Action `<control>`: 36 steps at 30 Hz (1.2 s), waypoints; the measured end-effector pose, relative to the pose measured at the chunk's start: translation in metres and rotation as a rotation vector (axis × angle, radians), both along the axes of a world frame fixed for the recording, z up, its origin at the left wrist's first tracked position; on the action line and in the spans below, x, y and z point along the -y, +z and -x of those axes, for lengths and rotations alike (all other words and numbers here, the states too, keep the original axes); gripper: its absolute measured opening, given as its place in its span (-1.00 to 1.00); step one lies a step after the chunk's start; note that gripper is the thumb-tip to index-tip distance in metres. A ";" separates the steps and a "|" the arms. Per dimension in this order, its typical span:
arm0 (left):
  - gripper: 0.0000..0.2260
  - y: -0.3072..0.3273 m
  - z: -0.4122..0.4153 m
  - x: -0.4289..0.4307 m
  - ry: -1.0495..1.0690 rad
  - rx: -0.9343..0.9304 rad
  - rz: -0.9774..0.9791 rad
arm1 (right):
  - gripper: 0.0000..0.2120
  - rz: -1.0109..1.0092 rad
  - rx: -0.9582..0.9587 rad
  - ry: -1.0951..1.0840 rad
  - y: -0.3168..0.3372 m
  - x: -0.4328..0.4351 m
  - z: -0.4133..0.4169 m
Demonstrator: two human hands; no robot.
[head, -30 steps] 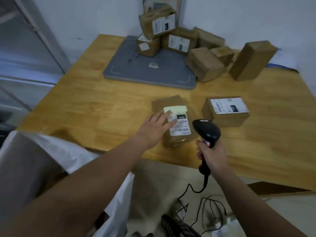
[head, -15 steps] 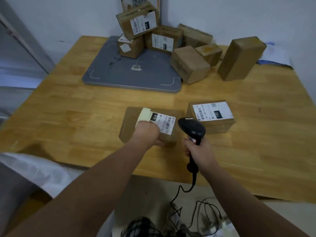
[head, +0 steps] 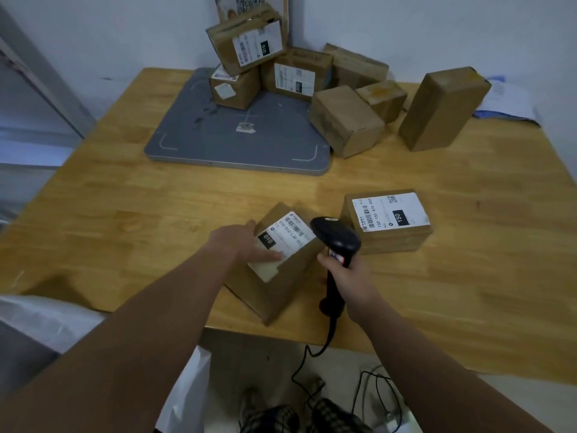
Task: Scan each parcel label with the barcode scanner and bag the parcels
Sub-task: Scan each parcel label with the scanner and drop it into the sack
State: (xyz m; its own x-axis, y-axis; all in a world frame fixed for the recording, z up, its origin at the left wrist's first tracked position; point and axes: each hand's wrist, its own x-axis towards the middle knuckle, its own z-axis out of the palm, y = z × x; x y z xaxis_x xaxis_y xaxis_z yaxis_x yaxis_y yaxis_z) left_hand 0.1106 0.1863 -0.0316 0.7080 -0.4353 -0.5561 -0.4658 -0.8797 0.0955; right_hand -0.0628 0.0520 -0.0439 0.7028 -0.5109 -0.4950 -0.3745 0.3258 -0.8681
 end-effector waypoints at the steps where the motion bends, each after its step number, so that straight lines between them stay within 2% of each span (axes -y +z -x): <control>1: -0.06 -0.004 0.010 0.000 0.081 -0.051 0.069 | -0.83 0.027 -0.001 -0.008 0.001 0.000 -0.002; 5: -0.07 -0.017 0.048 0.010 0.331 -0.157 0.331 | -0.82 0.327 -0.035 -0.008 0.007 0.013 0.000; 8: -0.12 -0.021 0.057 0.016 0.428 -0.240 0.458 | -0.79 0.541 -0.072 -0.020 0.017 0.025 0.012; 11: -0.14 -0.023 0.063 0.021 0.493 -0.313 0.533 | -0.76 0.451 -0.069 0.099 0.032 0.023 0.016; 14: -0.24 -0.026 0.067 0.021 0.573 -0.336 0.638 | -0.77 0.409 -0.081 0.162 0.039 0.013 0.013; 22: -0.45 -0.030 0.049 -0.017 0.752 -0.195 0.675 | -0.71 0.438 -0.124 0.147 0.039 -0.002 0.006; 36: -0.45 -0.042 0.048 -0.016 0.738 -0.191 0.721 | -0.70 0.505 -0.134 0.189 0.030 -0.002 0.005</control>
